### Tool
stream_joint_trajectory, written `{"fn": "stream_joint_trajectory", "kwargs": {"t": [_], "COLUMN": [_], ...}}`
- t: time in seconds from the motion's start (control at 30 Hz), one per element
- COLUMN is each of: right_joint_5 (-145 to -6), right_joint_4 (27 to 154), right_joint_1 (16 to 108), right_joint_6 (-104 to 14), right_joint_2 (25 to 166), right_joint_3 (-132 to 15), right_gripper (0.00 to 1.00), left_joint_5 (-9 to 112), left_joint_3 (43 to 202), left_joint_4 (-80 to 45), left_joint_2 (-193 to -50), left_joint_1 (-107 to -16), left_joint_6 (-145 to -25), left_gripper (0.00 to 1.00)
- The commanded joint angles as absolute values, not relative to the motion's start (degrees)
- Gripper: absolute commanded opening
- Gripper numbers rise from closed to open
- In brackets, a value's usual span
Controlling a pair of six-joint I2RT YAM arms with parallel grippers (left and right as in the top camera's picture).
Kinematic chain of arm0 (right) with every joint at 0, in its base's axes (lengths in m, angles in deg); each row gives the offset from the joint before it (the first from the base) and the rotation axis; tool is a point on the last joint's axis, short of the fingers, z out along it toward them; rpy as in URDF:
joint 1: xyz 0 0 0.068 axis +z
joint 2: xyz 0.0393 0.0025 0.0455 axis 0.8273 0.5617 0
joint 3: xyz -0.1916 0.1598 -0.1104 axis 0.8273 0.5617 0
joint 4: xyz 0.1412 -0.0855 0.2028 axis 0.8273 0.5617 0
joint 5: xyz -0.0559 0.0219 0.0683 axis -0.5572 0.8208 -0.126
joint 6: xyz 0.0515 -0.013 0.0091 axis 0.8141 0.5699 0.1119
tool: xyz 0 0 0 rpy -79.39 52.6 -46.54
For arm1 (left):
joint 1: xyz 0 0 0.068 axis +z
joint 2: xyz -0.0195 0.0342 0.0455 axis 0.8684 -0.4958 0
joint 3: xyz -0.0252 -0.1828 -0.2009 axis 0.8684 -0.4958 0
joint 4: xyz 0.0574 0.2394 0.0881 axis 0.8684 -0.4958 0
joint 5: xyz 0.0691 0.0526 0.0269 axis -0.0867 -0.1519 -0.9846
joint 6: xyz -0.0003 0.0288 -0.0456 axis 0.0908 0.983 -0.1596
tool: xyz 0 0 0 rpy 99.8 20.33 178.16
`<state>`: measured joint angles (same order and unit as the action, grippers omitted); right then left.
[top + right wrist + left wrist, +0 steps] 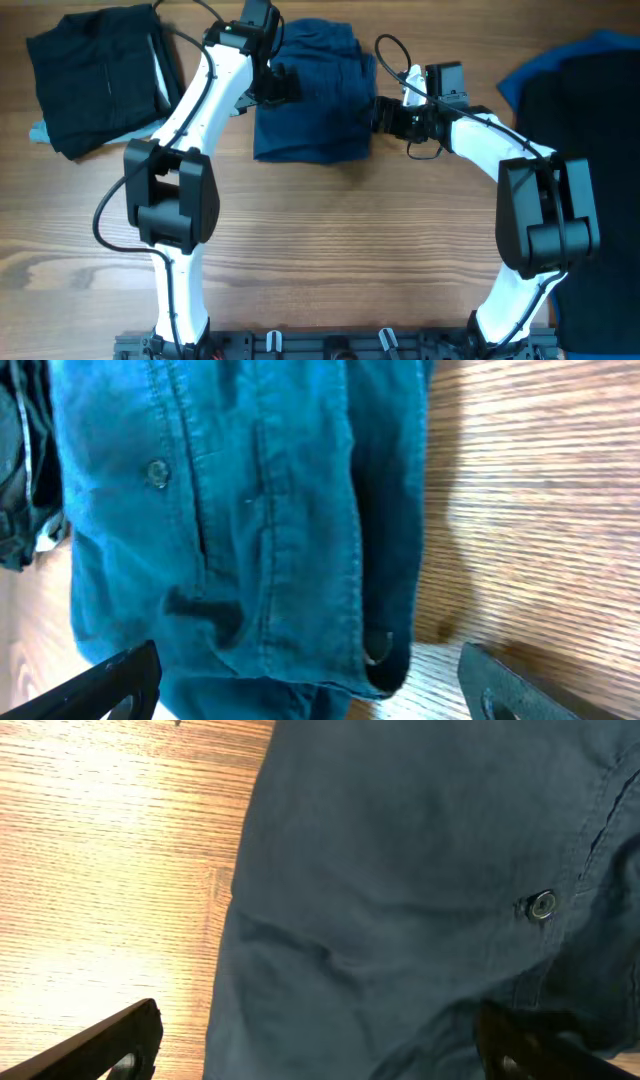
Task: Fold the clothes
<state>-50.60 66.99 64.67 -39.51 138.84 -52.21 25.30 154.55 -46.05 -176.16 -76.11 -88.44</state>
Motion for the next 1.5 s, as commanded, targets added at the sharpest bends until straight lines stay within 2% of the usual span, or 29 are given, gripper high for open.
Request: {"fn": "stream_joint_trajectory", "kwargs": {"t": [0.0,0.17,0.27,0.33,0.4,0.43,0.5,0.57,0.6,0.77,0.9,1.03,1.23,1.27,1.33,1.37,1.47], "right_joint_5": [-47.80,-45.70,-46.12,-46.12,-46.12,-46.12,-46.16,-46.14,-46.49,-46.51,-44.41,-43.23,-51.41,-52.15,-54.99,-56.98,-56.69], "right_joint_4": [66.07,66.16,66.16,66.27,66.51,66.60,66.95,67.49,68.34,73.90,77.20,81.63,82.20,82.31,83.40,84.15,84.15], "right_joint_1": [64.65,65.56,67.62,67.62,67.62,67.60,67.60,67.55,67.53,67.49,67.51,68.84,75.77,76.69,77.39,77.13,74.33], "right_joint_6": [-42.57,-43.89,-43.71,-43.69,-43.60,-43.36,-42.44,-41.61,-40.67,-38.82,-33.07,-30.36,-23.01,-22.68,-22.88,-22.90,-23.65], "right_joint_2": [139.65,139.65,139.65,139.65,139.65,139.65,139.65,139.45,139.04,130.95,123.82,123.93,127.34,127.87,128.02,127.89,126.75], "right_joint_3": [-53.02,-53.00,-53.00,-53.00,-53.00,-53.00,-53.00,-53.02,-53.02,-53.02,-53.02,-52.63,-52.34,-52.34,-52.34,-52.37,-53.37], "right_gripper": [0.93,0.85,0.74,0.73,0.46,0.35,0.24,0.06,0.04,0.04,0.04,0.04,0.04,0.08,0.60,0.71,0.71], "left_joint_5": [24.67,24.71,24.69,24.69,24.69,24.69,24.69,24.69,24.69,24.69,24.69,24.69,24.71,24.71,24.69,24.71,24.69], "left_joint_3": [154.18,154.18,154.18,154.18,154.18,154.18,154.18,154.18,154.18,154.18,154.18,154.18,154.18,154.18,154.18,154.18,154.18], "left_joint_4": [-46.09,-46.09,-46.14,-46.53,-46.77,-46.75,-46.77,-46.77,-46.77,-46.73,-46.73,-46.68,-46.92,-46.92,-46.92,-46.97,-46.97], "left_joint_2": [-176.73,-176.76,-176.76,-176.76,-176.76,-176.76,-176.76,-176.76,-176.76,-176.76,-176.76,-176.76,-176.76,-176.76,-176.76,-176.76,-176.76], "left_joint_1": [-75.37,-75.37,-75.37,-75.37,-75.37,-75.37,-75.37,-75.37,-75.37,-75.37,-75.37,-75.37,-75.37,-75.37,-75.37,-75.37,-75.37], "left_joint_6": [-88.16,-88.18,-88.16,-88.16,-88.16,-88.16,-88.16,-88.16,-88.16,-88.16,-88.16,-88.18,-88.18,-88.18,-88.16,-88.16,-88.16], "left_gripper": [1.00,1.00,1.00,1.00,1.00,1.00,1.00,1.00,1.00,1.00,1.00,1.00,1.00,1.00,1.00,1.00,1.00]}}
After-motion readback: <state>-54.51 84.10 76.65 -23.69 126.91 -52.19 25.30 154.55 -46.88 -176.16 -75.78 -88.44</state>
